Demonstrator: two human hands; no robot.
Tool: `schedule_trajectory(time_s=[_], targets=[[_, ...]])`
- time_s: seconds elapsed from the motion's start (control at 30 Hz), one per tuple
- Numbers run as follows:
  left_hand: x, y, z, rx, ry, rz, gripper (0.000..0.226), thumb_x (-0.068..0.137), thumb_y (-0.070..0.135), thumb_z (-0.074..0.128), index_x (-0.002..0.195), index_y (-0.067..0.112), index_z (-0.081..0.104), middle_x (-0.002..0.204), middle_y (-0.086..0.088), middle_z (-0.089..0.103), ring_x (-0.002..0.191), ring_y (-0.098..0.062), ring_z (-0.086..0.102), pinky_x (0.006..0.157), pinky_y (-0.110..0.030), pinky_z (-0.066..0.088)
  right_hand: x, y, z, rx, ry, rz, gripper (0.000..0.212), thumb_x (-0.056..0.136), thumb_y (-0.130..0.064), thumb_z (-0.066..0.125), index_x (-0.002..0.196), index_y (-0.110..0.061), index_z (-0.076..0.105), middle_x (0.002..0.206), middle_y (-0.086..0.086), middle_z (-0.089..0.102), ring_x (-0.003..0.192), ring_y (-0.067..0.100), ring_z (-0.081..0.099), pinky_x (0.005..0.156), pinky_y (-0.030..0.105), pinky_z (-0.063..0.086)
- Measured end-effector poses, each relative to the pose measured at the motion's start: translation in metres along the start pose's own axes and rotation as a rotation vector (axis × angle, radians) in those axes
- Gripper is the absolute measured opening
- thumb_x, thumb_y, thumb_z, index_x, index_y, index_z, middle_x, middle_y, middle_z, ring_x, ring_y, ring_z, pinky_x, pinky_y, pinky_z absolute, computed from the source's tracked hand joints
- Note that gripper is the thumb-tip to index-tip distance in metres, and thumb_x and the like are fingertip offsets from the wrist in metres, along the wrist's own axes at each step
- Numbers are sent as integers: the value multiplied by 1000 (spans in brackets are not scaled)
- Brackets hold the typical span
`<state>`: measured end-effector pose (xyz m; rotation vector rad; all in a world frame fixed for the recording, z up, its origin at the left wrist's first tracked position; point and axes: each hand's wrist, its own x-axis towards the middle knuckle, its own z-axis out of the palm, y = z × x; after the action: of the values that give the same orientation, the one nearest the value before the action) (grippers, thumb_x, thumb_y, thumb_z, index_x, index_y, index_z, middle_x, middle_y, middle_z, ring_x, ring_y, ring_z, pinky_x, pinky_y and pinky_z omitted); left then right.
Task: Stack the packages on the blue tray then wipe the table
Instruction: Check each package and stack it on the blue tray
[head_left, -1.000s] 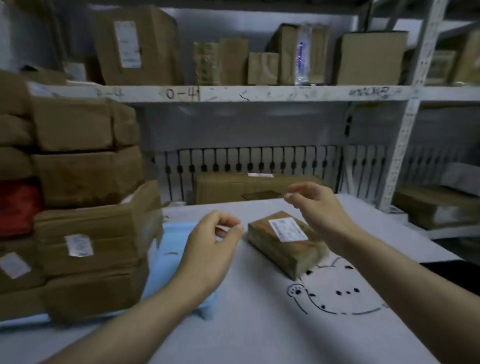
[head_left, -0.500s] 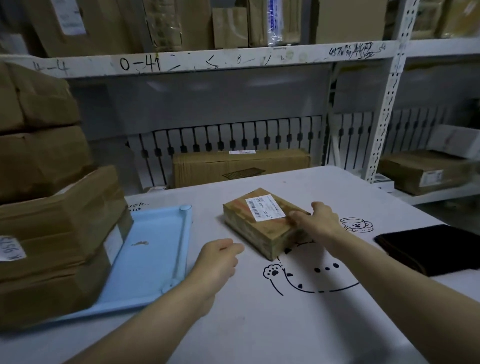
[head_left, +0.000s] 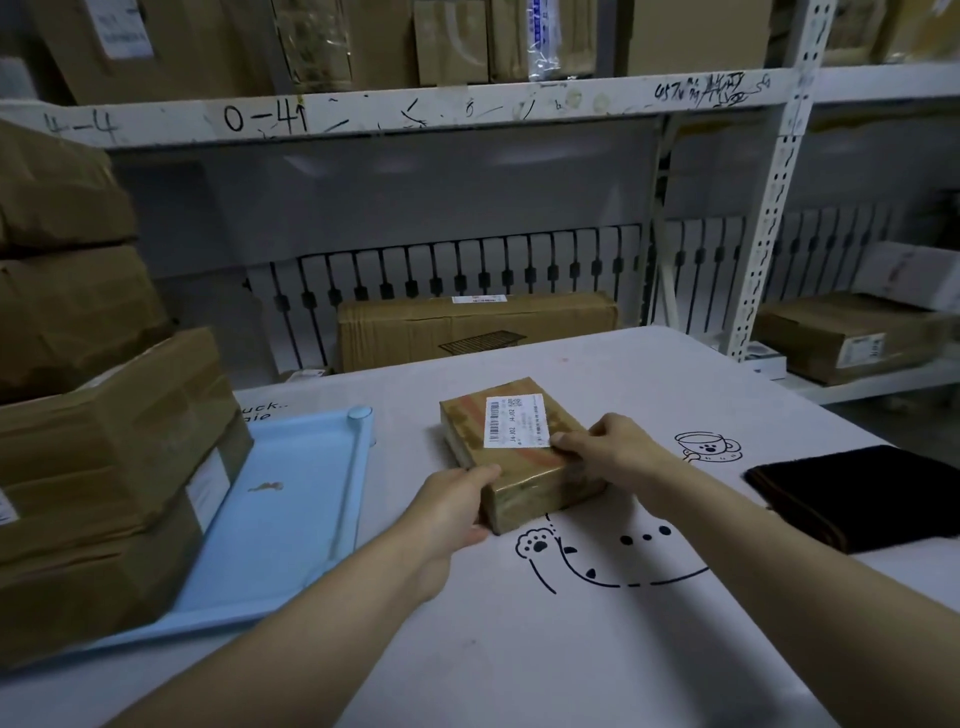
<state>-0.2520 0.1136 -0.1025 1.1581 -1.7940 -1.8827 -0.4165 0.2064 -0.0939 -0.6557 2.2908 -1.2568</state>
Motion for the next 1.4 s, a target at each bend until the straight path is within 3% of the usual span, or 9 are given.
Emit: schedule_trajectory(time_s=[0.27,0.4,0.53,0.63,0.73,0.97,1.13,1.3,1.4], targets=[[-20,4,-8,-74,41,91,16,99,27,54,112,26,63,104,9,70,102,-10,63,84,-28,42,-28,-11,-4,109,-104,17,32,89,-40,70,87,-11,55,86,6,59,76,19,53,69,30,42],[-27,6,-18,-207,69,119,41,95,31,60,135,31,50,122,3,67,111,-19,64,101,-39,46,-41,-16,-5,236,-143,-29,29,87,-34,73,87,-9,59,91,10,68,82,25,62,89,43,54],[-41,10,-35,-378,52,147,40,93,23,65,131,26,51,118,-6,69,105,-25,69,97,-44,52,-56,-20,-6,405,-183,-84,25,84,-23,78,89,-6,59,86,14,71,78,30,67,93,57,53],[-54,6,-46,-443,39,158,46,90,19,68,132,12,52,115,-12,71,105,-27,69,91,-42,55,-67,-17,-4,483,-187,-77,51,77,-23,84,115,-3,55,106,18,72,79,27,69,92,54,55],[-65,-3,-53,-455,5,157,44,90,17,68,131,5,55,111,-12,74,105,-26,70,93,-42,55,-78,-12,1,542,-199,-80,62,75,-22,85,126,-3,54,114,17,71,79,23,71,85,44,59],[-78,-26,-66,-469,-36,176,72,82,15,74,145,4,42,129,-14,65,110,-25,69,98,-44,53,-108,0,7,616,-294,-80,34,84,-29,73,105,-2,76,109,17,74,92,29,66,97,45,50],[-92,-36,-69,-455,-68,184,52,89,6,62,140,3,48,116,-14,72,104,-23,70,97,-42,54,-120,7,8,586,-378,-92,33,78,-28,74,104,-8,78,108,13,75,96,27,67,83,34,53],[-105,-38,-70,-392,-86,195,28,92,-1,51,112,4,70,110,-17,73,92,-20,68,94,-38,53,-123,9,9,592,-365,-106,39,72,-27,79,107,-9,77,112,16,74,100,32,62,92,44,52],[-108,-38,-72,-377,-93,195,29,91,0,53,112,7,71,111,-14,74,97,-22,69,96,-39,51,-126,10,10,576,-361,-116,49,67,-27,82,111,-8,74,113,16,73,105,37,64,89,42,53]])
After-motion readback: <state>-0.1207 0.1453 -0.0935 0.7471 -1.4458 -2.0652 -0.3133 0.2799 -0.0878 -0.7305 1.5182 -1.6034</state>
